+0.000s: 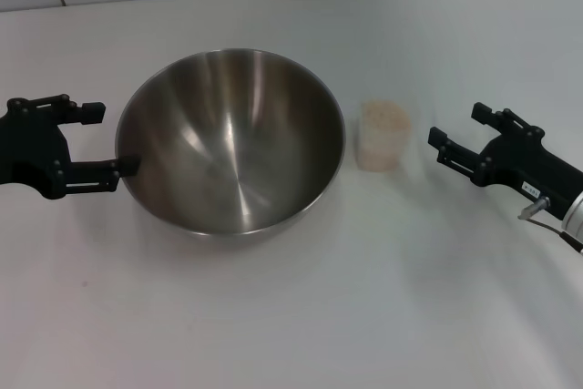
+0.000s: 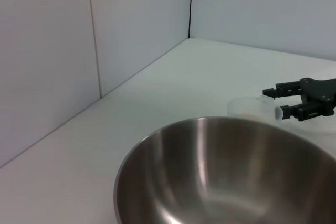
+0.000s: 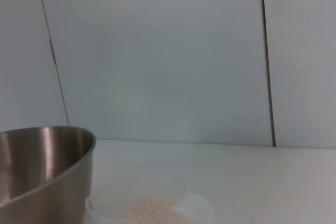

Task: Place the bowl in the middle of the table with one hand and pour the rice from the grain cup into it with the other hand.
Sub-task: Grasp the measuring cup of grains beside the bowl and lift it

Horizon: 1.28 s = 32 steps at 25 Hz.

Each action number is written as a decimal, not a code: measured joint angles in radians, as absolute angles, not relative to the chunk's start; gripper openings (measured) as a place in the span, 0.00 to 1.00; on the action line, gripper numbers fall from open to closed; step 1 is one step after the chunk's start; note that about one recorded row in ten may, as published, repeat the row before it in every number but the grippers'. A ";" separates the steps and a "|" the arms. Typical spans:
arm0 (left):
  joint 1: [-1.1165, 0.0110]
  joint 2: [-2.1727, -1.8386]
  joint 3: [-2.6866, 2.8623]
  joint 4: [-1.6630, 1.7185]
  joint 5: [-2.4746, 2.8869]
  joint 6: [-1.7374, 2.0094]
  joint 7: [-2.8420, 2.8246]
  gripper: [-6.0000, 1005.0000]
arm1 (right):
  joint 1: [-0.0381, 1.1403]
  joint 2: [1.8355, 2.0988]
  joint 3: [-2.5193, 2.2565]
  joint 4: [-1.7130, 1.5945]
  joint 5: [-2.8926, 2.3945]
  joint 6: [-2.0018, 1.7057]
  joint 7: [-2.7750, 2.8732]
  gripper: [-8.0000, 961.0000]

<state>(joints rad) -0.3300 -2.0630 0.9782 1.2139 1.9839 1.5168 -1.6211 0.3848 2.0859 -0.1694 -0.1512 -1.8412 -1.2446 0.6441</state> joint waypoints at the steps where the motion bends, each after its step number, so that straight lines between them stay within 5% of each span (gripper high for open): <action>1: -0.330 -2.063 0.978 1.214 1.984 1.517 -1.621 0.82 | 0.385 2.086 -0.169 -0.151 -1.841 -1.245 0.644 0.84; 32: -0.339 -2.059 0.985 1.217 1.995 1.546 -1.622 0.82 | 0.491 2.084 -0.135 -0.139 -1.842 -1.134 0.628 0.81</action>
